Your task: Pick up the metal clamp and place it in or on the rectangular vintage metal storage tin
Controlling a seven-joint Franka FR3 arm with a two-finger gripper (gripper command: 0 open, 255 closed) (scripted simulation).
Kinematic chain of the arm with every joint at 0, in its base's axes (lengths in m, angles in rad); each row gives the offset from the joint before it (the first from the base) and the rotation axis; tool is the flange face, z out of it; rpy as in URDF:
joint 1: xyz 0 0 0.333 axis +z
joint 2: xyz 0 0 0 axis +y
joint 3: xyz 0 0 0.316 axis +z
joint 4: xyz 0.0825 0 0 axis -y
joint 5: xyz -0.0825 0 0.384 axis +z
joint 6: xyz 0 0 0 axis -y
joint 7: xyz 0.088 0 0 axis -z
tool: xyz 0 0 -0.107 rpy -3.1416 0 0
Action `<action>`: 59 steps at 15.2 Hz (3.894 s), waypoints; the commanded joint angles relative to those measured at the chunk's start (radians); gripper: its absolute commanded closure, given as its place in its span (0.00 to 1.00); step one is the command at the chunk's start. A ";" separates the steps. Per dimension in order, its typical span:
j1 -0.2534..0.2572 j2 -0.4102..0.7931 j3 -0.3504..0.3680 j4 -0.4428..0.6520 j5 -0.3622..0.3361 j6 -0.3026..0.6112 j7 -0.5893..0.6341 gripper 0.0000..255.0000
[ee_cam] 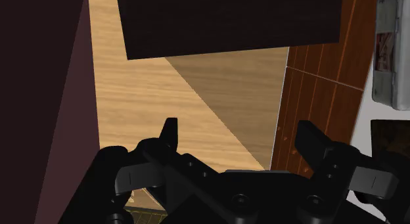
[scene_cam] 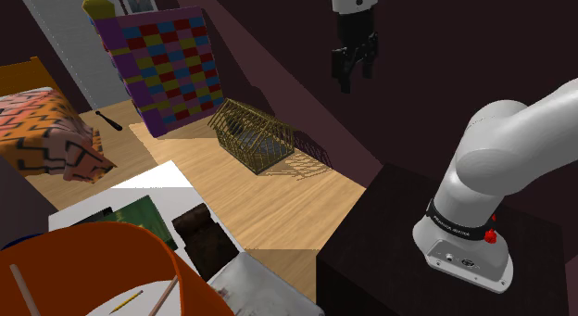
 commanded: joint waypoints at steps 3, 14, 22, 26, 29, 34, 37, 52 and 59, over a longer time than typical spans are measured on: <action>0.004 -0.014 -0.037 -0.078 0.033 0.090 -0.025 0.00; 0.093 0.101 -0.247 -0.399 0.287 0.629 -0.256 0.00; 0.439 0.417 -0.527 -0.427 0.820 0.974 -0.732 0.00; 0.627 0.647 -0.656 -0.332 1.284 0.924 -1.131 0.00; 0.643 0.830 -0.650 -0.252 1.549 0.785 -1.345 0.00; 0.606 1.087 -0.575 -0.126 1.825 0.548 -1.536 0.00; 0.577 1.215 -0.517 -0.046 1.940 0.429 -1.598 0.00; 0.522 1.572 -0.309 0.314 2.232 0.198 -1.668 0.00; 0.533 1.587 -0.297 0.344 2.250 0.216 -1.662 0.00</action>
